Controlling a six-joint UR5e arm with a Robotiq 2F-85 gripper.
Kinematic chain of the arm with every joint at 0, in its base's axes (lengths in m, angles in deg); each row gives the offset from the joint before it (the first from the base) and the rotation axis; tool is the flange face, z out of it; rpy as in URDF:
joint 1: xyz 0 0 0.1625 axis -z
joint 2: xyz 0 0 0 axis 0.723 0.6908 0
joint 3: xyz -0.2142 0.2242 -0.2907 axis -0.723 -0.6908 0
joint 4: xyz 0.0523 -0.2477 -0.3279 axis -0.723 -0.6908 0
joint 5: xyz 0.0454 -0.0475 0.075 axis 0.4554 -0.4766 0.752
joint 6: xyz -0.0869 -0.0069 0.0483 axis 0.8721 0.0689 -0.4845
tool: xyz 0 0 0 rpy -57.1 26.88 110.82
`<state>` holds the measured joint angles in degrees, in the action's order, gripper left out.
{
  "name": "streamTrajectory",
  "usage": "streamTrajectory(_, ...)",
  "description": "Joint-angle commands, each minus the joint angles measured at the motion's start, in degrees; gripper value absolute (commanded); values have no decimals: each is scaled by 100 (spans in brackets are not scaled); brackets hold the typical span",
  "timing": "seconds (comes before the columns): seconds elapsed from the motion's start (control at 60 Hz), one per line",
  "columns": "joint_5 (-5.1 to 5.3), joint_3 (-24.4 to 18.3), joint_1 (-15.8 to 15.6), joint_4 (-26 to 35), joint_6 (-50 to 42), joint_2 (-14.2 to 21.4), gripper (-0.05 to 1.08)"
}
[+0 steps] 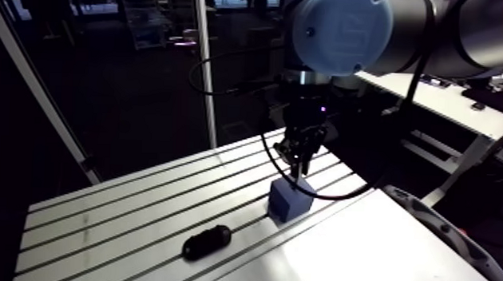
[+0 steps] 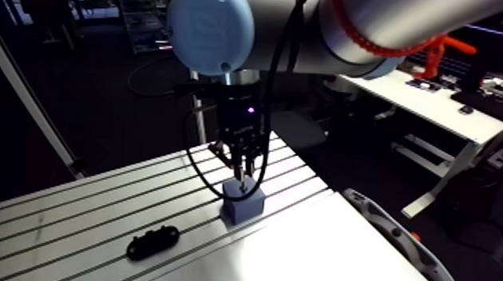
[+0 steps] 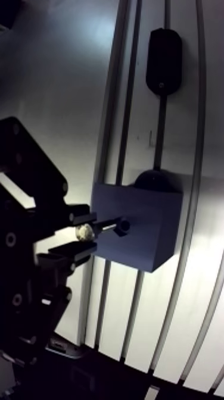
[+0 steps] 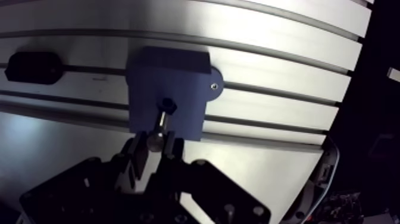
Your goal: Pick up the M10 bolt and insert it into the hex recess until seated.
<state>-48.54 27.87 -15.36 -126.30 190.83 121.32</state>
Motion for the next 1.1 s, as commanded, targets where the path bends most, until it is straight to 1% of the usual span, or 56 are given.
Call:
streamTrajectory(0.017, 0, 6, 0, -5, 1, -17, 108)
streamTrajectory(1.1, 0, -63, -8, -75, -8, -200, 108)
